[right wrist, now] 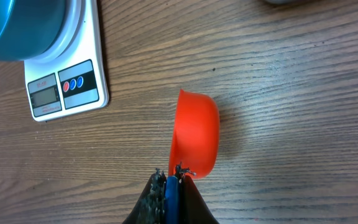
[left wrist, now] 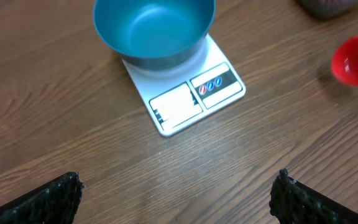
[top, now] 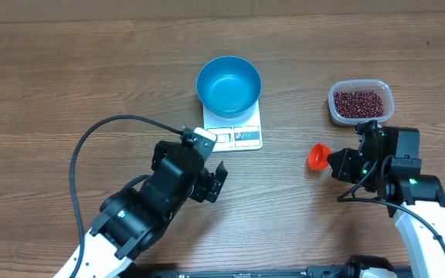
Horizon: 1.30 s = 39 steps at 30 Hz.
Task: Scoop item into bowl and weigh 150g on scale
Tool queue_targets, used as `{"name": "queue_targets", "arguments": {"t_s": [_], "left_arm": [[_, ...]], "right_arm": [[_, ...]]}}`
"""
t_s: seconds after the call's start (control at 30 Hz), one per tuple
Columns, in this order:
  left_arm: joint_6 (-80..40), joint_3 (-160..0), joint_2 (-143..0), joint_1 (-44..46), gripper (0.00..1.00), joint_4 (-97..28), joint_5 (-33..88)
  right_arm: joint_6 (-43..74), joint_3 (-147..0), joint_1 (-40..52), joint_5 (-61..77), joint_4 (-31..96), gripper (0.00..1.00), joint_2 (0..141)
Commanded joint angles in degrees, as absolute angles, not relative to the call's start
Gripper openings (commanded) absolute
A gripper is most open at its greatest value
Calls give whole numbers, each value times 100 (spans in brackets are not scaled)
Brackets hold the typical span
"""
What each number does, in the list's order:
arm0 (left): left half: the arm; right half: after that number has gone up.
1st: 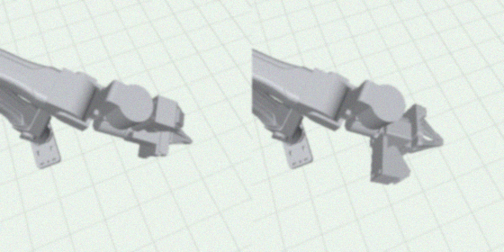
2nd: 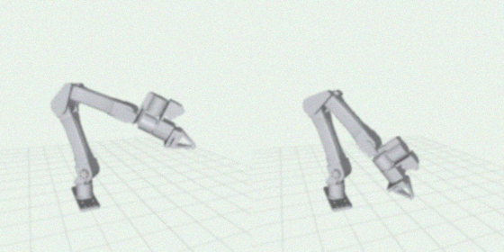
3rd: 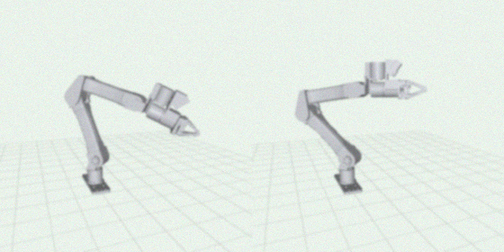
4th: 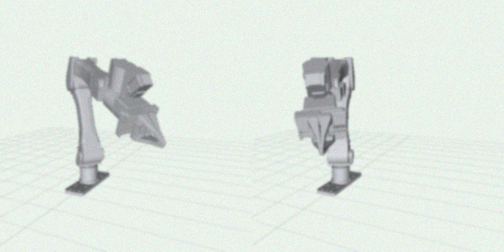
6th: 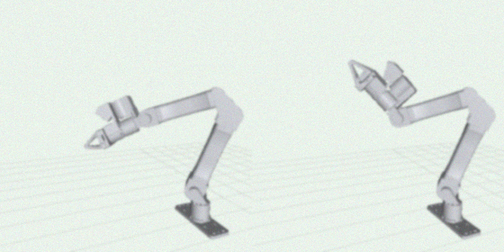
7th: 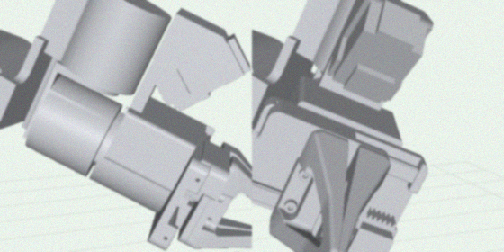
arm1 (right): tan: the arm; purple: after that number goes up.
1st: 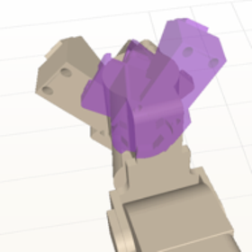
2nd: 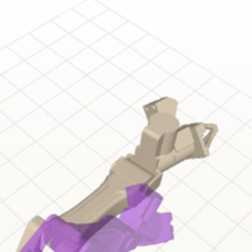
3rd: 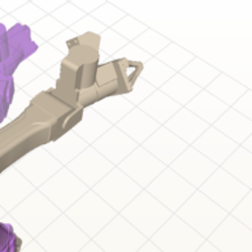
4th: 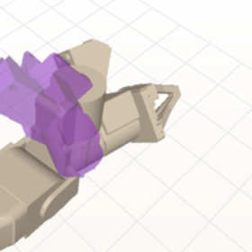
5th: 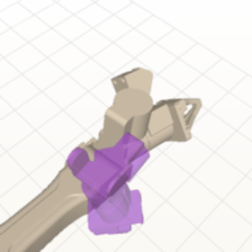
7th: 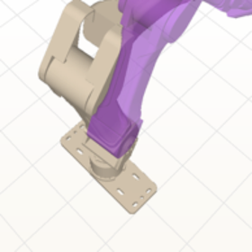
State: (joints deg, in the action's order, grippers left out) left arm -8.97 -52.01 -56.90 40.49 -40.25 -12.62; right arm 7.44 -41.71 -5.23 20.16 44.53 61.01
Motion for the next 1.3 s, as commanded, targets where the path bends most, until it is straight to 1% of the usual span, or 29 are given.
{"name": "queue_targets", "arguments": {"t_s": [0.0, 0.23, 1.27], "left_arm": [[-814, -5144, -5806, 4042, 99, -3962, -1216], [-816, -5146, -5798, 4042, 99, -3745, -1214], [-814, -5146, -6145, 4040, 100, -3769, -1216]], "right_arm": [[703, -4351, -548, 2062, 4405, 4, 6012], [703, -4351, -548, 2062, 4405, 4, 6012], [703, -4351, -548, 2064, 4427, 4, 6012]]}}
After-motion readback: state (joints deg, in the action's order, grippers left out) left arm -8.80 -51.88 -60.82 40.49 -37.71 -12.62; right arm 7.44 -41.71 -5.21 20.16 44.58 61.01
